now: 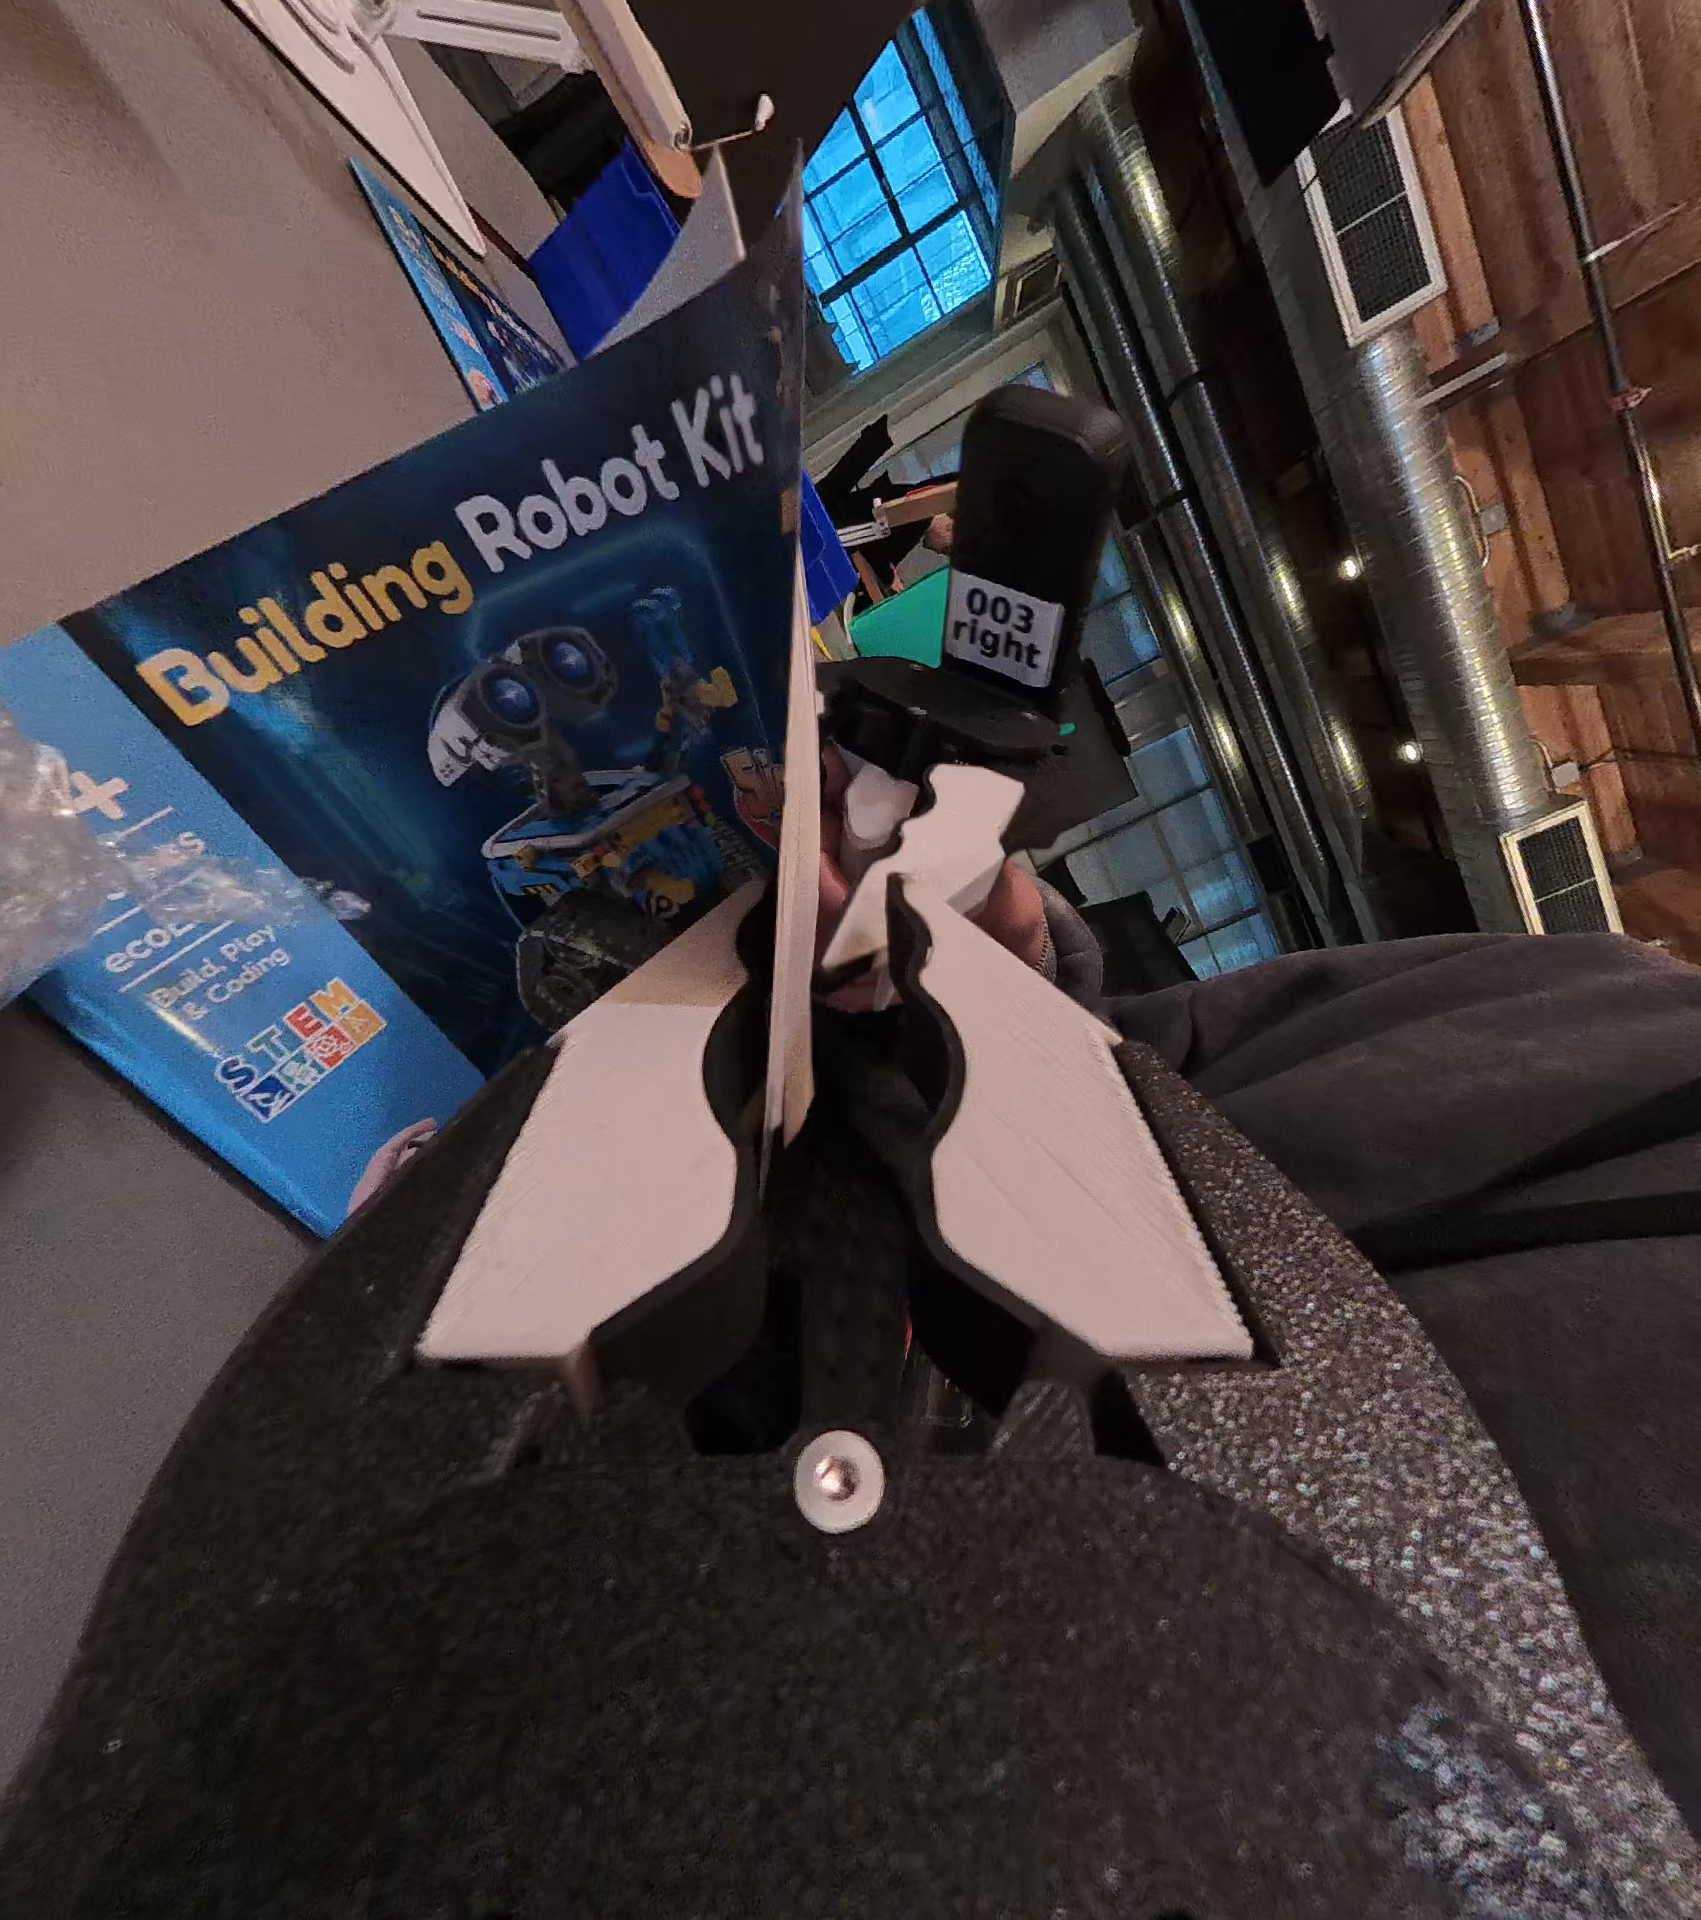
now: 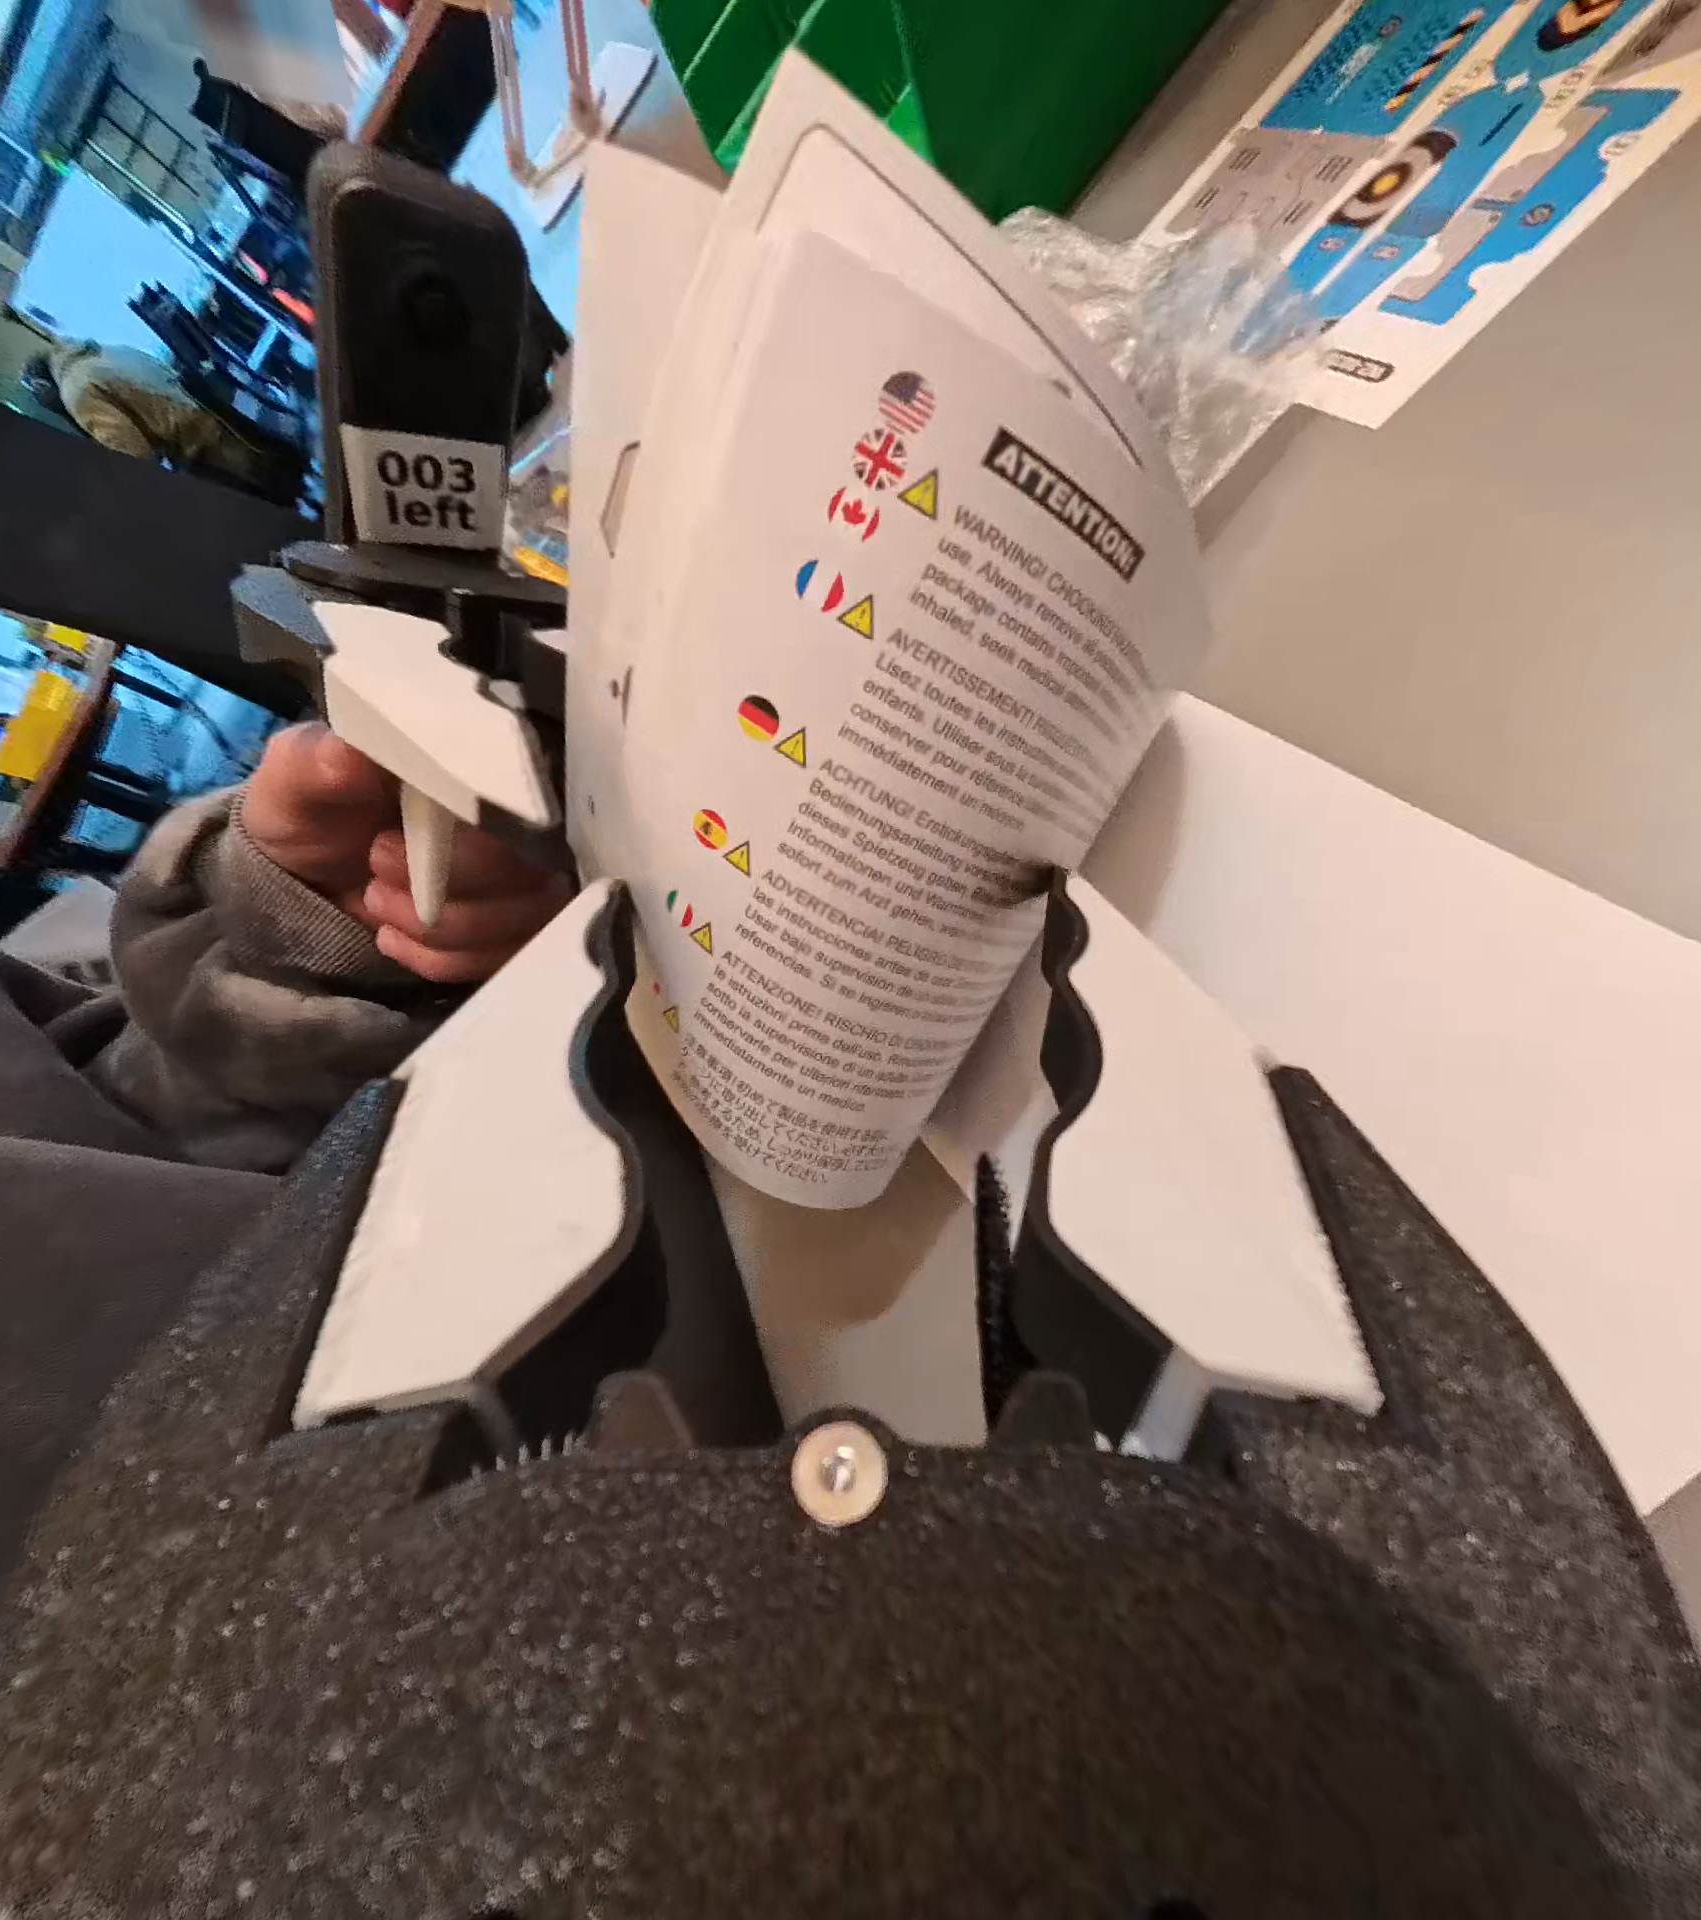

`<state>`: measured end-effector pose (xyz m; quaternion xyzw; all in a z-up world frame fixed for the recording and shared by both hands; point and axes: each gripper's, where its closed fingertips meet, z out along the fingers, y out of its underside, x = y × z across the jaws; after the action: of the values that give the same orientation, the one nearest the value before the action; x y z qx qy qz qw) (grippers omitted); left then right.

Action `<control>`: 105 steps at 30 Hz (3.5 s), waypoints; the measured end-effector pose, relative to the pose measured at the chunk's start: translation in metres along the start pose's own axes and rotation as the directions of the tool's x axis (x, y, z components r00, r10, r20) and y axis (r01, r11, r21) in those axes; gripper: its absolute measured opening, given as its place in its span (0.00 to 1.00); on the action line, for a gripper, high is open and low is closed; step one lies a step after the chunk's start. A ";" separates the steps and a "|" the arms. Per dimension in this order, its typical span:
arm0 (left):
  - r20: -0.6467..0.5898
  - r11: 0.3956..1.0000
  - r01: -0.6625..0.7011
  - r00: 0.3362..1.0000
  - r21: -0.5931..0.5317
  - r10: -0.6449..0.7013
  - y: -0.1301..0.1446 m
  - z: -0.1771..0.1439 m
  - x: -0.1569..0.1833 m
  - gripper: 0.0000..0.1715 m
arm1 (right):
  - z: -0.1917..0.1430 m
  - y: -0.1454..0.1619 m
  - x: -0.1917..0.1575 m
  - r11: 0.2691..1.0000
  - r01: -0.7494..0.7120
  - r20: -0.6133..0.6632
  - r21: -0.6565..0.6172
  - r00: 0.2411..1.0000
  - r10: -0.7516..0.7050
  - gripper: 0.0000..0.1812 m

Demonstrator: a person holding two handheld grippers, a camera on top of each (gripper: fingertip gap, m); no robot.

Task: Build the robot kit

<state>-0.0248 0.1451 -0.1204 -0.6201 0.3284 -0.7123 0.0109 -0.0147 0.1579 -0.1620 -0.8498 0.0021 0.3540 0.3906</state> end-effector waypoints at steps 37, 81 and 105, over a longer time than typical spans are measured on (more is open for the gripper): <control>0.048 0.980 0.125 0.990 0.156 -0.134 -0.015 -0.038 -0.024 0.02 | 0.000 0.014 0.011 1.000 0.027 0.012 -0.003 1.000 -0.027 0.49; 0.131 0.994 0.095 0.986 0.045 -0.100 0.014 -0.040 -0.016 0.03 | -0.049 0.032 -0.006 0.751 0.661 -0.176 0.008 0.740 -0.649 0.40; 0.149 0.996 0.070 0.986 0.063 -0.079 0.011 -0.051 -0.016 0.09 | -0.029 0.037 0.001 0.679 0.731 -0.278 -0.076 0.638 -0.718 0.12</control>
<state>-0.0710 0.1664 -0.1402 -0.6837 0.2826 -0.6722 0.0272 -0.0068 0.1134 -0.1739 -0.8122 -0.2742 0.0413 0.5133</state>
